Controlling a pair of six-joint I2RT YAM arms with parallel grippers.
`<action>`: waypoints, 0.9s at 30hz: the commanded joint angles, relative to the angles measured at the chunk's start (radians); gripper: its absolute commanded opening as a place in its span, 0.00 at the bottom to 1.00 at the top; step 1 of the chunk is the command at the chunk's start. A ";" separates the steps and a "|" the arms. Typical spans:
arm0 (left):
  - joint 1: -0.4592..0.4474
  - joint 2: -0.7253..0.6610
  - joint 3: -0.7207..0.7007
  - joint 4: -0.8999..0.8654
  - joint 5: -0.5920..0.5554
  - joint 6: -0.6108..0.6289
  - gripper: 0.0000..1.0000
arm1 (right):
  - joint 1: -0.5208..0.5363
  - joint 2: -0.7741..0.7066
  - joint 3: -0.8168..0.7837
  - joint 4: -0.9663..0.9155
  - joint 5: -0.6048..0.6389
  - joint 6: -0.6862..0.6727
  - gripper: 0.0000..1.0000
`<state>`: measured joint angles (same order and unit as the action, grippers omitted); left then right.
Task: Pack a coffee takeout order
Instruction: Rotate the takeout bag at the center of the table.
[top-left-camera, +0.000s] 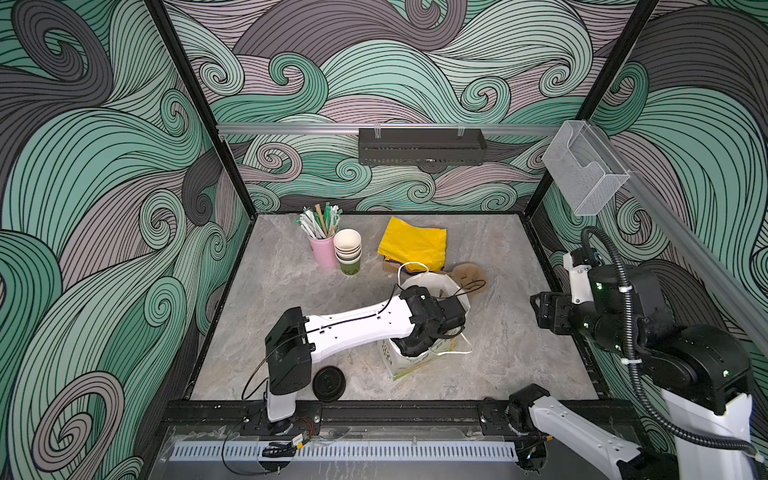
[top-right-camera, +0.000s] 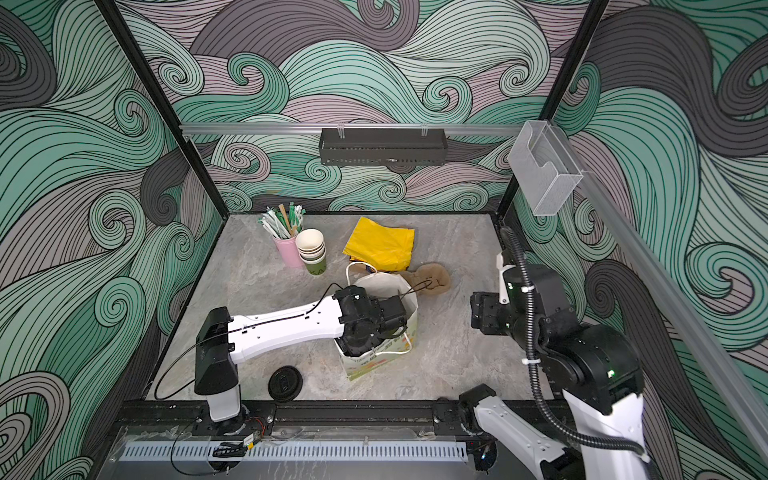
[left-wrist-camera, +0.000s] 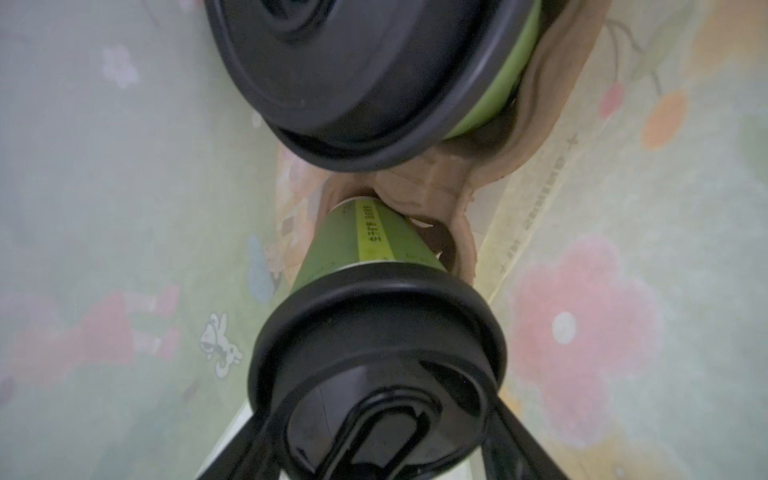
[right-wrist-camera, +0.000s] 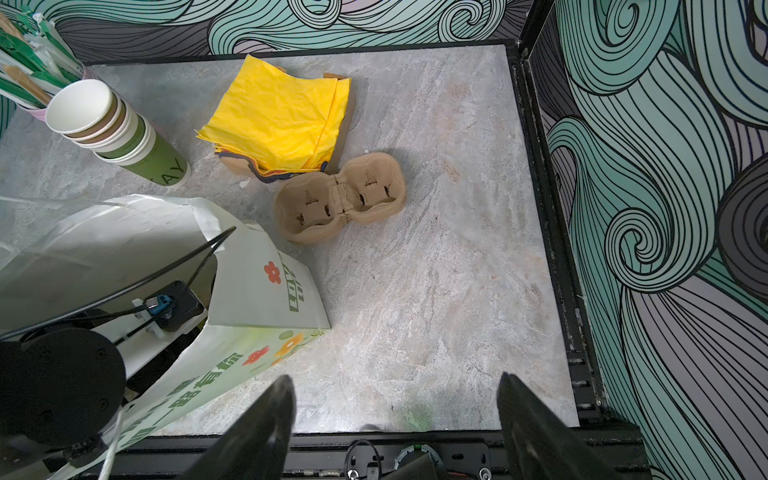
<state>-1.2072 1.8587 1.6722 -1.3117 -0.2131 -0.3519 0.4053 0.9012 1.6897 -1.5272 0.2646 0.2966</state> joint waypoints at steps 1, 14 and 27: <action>0.011 0.090 -0.087 0.042 0.110 -0.031 0.30 | -0.003 -0.008 -0.001 -0.018 0.016 0.013 0.78; 0.013 0.077 -0.048 0.036 0.113 -0.032 0.34 | -0.003 -0.009 0.004 -0.024 0.015 0.018 0.78; 0.013 0.056 0.125 -0.032 0.059 -0.006 0.57 | -0.003 -0.019 -0.001 -0.029 0.019 0.022 0.78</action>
<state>-1.1992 1.8965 1.7626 -1.3361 -0.1883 -0.3672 0.4053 0.8925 1.6897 -1.5311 0.2649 0.3023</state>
